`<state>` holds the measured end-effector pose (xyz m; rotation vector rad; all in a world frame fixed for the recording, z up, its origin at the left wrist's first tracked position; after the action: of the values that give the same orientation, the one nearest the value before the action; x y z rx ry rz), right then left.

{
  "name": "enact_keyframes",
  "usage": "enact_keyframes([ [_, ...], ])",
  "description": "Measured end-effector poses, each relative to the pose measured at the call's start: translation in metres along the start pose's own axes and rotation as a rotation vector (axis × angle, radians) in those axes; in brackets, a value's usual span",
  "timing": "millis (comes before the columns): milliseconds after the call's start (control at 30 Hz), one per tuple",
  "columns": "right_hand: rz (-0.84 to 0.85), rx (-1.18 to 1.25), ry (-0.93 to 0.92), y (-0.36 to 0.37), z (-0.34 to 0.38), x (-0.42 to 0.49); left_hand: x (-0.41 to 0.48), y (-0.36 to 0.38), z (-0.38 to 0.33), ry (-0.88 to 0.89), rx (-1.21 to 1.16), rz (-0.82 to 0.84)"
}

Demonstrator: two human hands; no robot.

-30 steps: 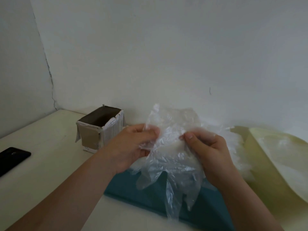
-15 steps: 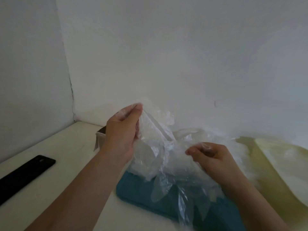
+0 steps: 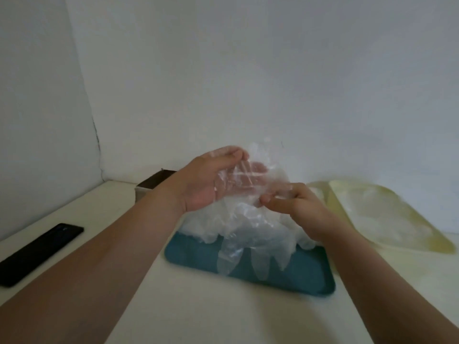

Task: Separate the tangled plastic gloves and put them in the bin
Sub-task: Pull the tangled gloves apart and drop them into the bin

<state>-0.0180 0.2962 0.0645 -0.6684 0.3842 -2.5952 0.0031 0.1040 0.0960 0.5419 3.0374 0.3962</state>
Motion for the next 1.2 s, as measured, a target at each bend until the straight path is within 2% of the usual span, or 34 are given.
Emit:
enact_keyframes([
  [100,-0.153,0.182,0.065,-0.011,0.0,-0.02,0.008,0.004,0.005,0.0,0.026,-0.071],
  [200,-0.241,0.238,0.094,-0.026,-0.004,-0.032,0.011,0.005,0.019,-0.026,0.038,-0.086],
  [333,-0.219,0.274,0.074,-0.041,-0.007,-0.037,0.019,0.009,0.04,-0.05,0.07,-0.193],
  [500,-0.192,0.137,0.001,-0.055,-0.001,-0.037,0.032,0.021,0.041,-0.082,0.203,-0.21],
  [600,-0.244,0.091,-0.012,-0.057,0.001,-0.038,0.04,0.027,0.035,-0.062,0.214,-0.244],
  [767,-0.219,0.133,0.13,-0.066,-0.012,-0.045,0.055,0.03,0.025,-0.022,0.226,-0.245],
  [867,-0.199,0.044,0.198,-0.081,-0.013,-0.047,0.063,0.028,0.02,-0.015,0.26,-0.296],
  [1033,-0.209,-0.124,0.246,-0.12,0.002,-0.043,0.076,0.015,0.009,0.09,0.11,-0.564],
  [1100,-0.266,-0.226,0.241,-0.144,0.007,-0.039,0.078,0.021,0.011,0.095,0.102,-0.539],
  [1200,-0.344,-0.464,0.252,-0.183,0.005,-0.032,0.078,0.035,0.014,0.056,0.094,-0.411],
])
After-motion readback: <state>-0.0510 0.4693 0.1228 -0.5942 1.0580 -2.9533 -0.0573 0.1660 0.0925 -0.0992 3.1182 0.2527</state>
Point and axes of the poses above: each hand's wrist, its own x-axis towards the middle knuckle, its own y-axis out of the palm, z = x × y, the point moved 4 cm from there along x, towards the middle knuckle, and after that the axes turned 8 degrees about -y, right-handed, at the moved point
